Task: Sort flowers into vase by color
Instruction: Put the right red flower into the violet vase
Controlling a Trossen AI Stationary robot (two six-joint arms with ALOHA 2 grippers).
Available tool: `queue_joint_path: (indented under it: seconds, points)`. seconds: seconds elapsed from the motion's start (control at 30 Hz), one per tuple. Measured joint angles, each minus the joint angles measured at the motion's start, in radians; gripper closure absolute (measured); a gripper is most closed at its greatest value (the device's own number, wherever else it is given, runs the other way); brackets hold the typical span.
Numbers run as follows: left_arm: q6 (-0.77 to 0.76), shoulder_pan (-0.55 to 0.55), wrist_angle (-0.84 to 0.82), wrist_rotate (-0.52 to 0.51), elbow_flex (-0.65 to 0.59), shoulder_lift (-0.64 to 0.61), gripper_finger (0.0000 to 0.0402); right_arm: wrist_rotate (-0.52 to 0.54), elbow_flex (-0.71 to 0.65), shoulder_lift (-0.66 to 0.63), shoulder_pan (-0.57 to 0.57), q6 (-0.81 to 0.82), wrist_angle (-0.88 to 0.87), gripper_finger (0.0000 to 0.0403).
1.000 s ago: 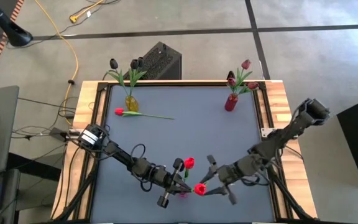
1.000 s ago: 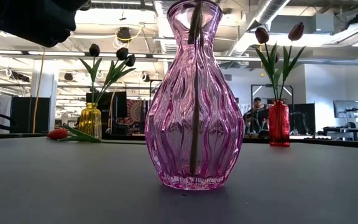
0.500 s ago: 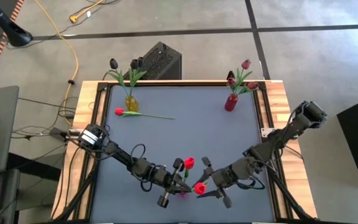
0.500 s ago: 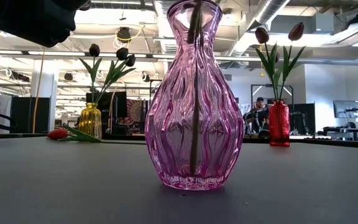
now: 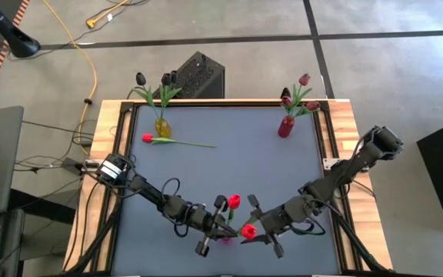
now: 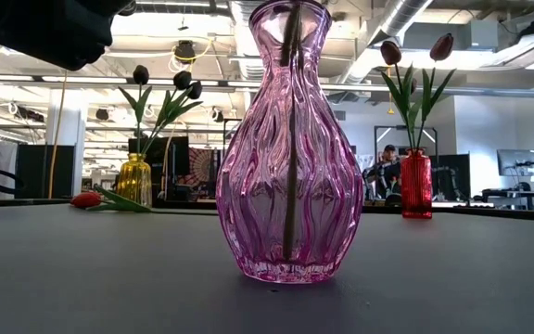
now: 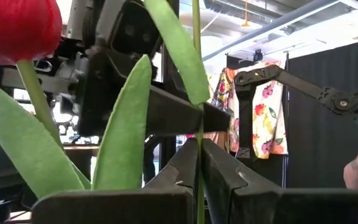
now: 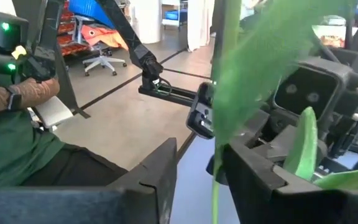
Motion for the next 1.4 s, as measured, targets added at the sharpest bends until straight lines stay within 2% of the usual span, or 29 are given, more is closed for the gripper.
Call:
queue_joint_path:
  seconds: [0.2, 0.53, 0.9, 1.1, 1.27, 1.4]
  points:
    - [-0.001, 0.0, -0.003, -0.006, 0.0, 0.0, 0.0401, 0.0, 0.0, 0.024, -0.006, -0.005, 0.023, 0.0285]
    - [-0.003, 0.0, -0.002, -0.006, 0.0, 0.0, 0.0401, 0.0, 0.0, 0.023, -0.007, -0.01, 0.025, 0.0319]
    - [0.018, -0.001, -0.001, -0.005, 0.0, 0.0, 0.0396, 0.002, 0.0, 0.023, -0.007, -0.009, 0.025, 0.0382]
    - [0.047, -0.009, 0.0, -0.008, 0.0, 0.0, 0.0346, 0.002, 0.0, 0.023, -0.006, 0.012, 0.024, 0.0372]
    - [0.008, -0.009, -0.021, 0.012, 0.0, 0.0, 0.0291, 0.001, 0.0, 0.023, -0.006, 0.017, 0.012, 0.0375]
    - [-0.023, -0.008, -0.041, 0.05, 0.0, -0.001, 0.0265, 0.001, 0.0, 0.023, -0.006, 0.017, 0.013, 0.0376]
